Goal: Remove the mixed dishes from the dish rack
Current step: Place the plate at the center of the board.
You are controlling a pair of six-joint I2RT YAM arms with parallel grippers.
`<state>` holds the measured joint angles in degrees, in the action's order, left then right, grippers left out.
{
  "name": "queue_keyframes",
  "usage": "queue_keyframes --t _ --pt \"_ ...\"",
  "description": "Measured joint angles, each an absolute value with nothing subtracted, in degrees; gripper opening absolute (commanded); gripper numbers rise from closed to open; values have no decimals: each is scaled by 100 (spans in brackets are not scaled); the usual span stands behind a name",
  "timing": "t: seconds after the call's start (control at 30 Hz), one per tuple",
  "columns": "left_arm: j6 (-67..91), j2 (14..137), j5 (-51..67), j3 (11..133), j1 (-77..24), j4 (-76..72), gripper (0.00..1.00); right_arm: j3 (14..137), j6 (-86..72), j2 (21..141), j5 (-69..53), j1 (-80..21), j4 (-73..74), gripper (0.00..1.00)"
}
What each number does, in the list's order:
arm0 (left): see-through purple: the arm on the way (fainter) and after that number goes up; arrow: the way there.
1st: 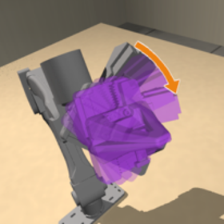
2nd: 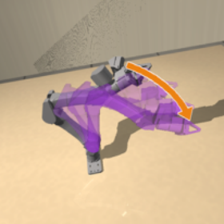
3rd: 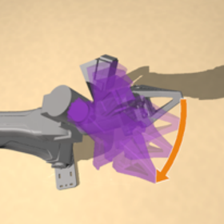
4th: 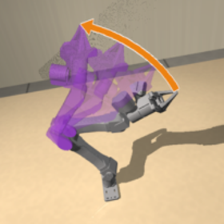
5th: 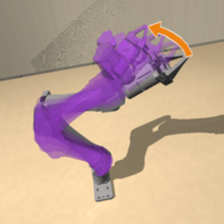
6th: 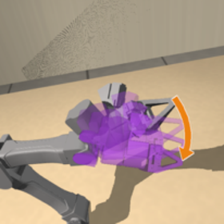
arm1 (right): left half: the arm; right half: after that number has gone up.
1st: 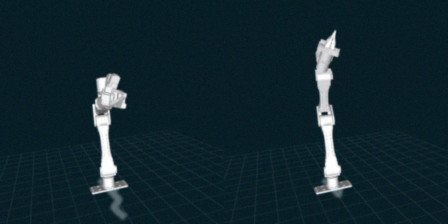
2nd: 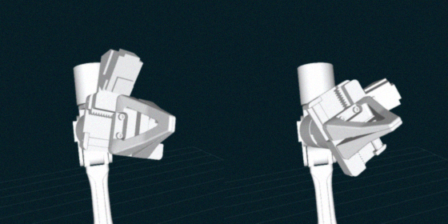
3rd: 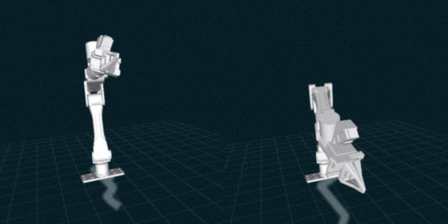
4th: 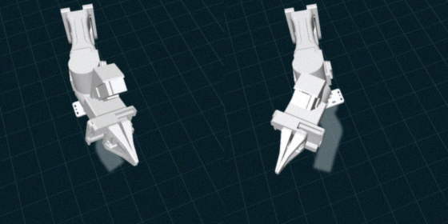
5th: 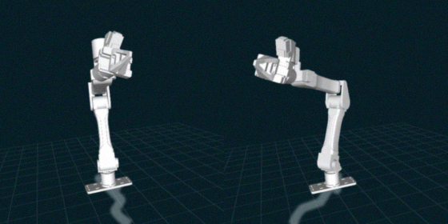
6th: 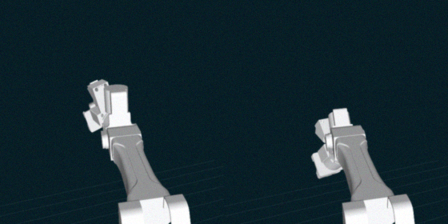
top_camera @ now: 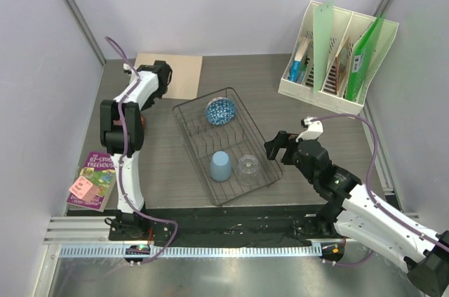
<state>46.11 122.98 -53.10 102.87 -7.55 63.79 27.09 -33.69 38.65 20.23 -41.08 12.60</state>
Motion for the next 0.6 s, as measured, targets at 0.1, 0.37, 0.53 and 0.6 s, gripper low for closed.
queue_keyframes --t 0.1,0.37,0.53,0.6 --pt "4604 12527 -5245 10291 -766 6329 0 2709 -3367 3900 2027 -4108 1260 100" --pt "4584 12997 -5196 10486 -749 6261 13 2707 -3361 3981 2029 -4108 1295 100" --pt "4471 13131 -5258 10595 -746 6296 42 2705 -3361 4029 2036 -4108 1295 100" --pt "4440 13131 -5282 10595 -740 6302 65 2703 -3363 4062 2038 -4108 1293 100"
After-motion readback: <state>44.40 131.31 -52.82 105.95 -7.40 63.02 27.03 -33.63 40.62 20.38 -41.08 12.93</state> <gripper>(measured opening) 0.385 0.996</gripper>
